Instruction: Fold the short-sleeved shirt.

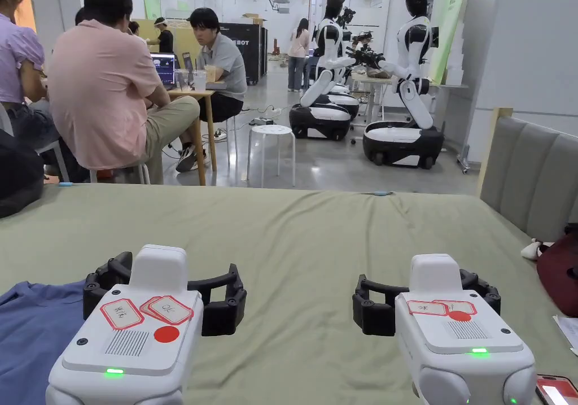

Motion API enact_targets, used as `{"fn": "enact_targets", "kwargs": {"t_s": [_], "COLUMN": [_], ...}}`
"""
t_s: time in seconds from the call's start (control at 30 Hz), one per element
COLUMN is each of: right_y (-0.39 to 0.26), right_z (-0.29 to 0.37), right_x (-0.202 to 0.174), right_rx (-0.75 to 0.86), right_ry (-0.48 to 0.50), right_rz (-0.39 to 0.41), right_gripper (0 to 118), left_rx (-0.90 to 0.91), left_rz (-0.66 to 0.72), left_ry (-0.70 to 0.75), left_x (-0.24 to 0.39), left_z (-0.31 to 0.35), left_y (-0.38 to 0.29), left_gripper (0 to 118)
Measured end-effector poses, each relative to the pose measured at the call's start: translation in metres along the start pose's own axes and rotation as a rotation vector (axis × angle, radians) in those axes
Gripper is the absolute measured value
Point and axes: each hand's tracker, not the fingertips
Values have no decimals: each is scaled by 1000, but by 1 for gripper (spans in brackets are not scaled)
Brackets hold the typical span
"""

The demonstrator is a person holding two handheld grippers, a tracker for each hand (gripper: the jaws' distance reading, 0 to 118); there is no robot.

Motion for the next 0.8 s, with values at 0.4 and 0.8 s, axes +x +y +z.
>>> {"fn": "enact_targets", "kwargs": {"t_s": [0.4,0.8], "right_y": [-1,-1], "right_z": [2,6], "right_x": [3,2], "right_rx": [-4,-5], "right_ry": [0,1], "right_rz": [-7,-13], "right_gripper": [118,118], "left_rx": [-7,-7], "left_rz": [6,2], "left_ry": [-2,-5], "left_x": [2,3], "left_z": [0,0], "left_y": [-2,-2], "left_gripper": [118,118]}}
